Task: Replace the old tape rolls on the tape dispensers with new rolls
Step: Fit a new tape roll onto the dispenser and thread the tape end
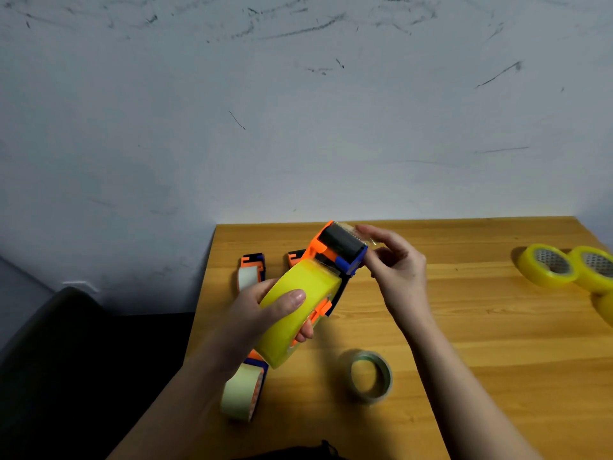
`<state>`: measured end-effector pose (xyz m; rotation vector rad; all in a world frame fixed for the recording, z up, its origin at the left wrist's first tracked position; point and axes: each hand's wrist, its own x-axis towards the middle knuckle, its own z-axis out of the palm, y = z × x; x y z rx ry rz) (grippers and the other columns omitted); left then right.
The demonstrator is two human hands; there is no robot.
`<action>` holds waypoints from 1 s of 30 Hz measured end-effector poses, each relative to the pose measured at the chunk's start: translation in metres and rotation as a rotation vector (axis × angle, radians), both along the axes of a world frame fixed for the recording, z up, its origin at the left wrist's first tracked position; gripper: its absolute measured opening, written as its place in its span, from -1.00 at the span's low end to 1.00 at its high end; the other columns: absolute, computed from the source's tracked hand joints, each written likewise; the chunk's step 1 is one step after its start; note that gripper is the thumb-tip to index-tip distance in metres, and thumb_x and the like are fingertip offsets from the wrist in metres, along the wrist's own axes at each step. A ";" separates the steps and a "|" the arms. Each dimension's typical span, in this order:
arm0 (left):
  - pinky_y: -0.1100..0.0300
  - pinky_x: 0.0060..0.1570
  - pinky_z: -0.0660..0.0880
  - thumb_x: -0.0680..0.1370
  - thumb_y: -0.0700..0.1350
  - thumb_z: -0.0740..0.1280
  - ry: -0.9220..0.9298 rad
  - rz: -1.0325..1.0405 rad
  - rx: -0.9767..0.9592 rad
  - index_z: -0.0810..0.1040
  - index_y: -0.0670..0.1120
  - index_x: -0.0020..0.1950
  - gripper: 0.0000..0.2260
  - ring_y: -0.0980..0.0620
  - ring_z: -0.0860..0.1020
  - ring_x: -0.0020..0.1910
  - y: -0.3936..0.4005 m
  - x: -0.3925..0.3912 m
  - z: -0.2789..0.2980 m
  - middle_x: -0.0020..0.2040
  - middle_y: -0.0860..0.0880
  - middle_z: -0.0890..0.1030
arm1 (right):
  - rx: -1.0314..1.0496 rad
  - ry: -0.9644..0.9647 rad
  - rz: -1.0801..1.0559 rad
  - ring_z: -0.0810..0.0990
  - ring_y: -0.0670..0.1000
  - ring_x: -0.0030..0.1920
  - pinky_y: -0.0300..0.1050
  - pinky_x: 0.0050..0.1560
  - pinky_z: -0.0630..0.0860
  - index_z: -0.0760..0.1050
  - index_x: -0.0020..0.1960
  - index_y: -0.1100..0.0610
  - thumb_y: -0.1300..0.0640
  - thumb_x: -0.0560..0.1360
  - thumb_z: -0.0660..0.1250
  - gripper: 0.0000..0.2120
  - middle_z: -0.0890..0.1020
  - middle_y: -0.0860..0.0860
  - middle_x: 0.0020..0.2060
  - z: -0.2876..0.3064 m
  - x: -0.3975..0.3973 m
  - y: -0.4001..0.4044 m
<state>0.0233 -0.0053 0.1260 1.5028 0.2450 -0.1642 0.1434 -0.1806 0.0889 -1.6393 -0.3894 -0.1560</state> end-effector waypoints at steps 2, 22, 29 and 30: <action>0.22 -0.31 0.58 0.18 0.18 0.39 -0.009 -0.002 0.005 0.56 -0.16 -0.02 -0.47 -0.02 0.64 -0.31 -0.002 0.000 0.001 -0.26 -0.16 0.68 | -0.012 -0.038 -0.084 0.58 -0.19 -0.34 -0.30 -0.26 0.47 0.60 -0.02 -0.07 0.33 0.46 0.41 -0.70 0.68 -0.23 -0.22 0.001 -0.001 0.004; 0.21 -0.30 0.57 0.23 0.17 0.38 0.005 -0.077 0.030 0.54 -0.18 -0.07 -0.53 0.01 0.62 -0.37 -0.001 0.001 0.002 -0.32 -0.15 0.67 | -0.595 -0.795 -0.382 0.53 -0.03 -0.48 -0.24 -0.41 0.32 0.62 -0.18 0.14 0.09 0.51 0.32 -0.83 0.60 -0.04 -0.42 -0.004 0.013 -0.013; 0.21 -0.31 0.57 0.23 0.17 0.38 -0.008 -0.094 0.074 0.55 -0.19 -0.07 -0.52 -0.01 0.62 -0.36 0.002 0.003 0.004 -0.31 -0.16 0.67 | -0.677 -0.848 -0.342 0.53 0.01 -0.49 -0.16 -0.50 0.40 0.62 -0.21 0.10 0.02 0.57 0.30 -0.75 0.59 -0.04 -0.44 0.000 0.021 -0.018; 0.21 -0.31 0.57 0.22 0.17 0.38 -0.019 -0.070 0.063 0.55 -0.18 -0.07 -0.52 -0.01 0.63 -0.35 0.001 0.003 0.003 -0.30 -0.16 0.67 | -0.678 -0.817 -0.337 0.53 0.00 -0.48 -0.19 -0.48 0.39 0.62 -0.20 0.09 0.01 0.56 0.28 -0.74 0.58 -0.04 -0.45 0.000 0.019 -0.017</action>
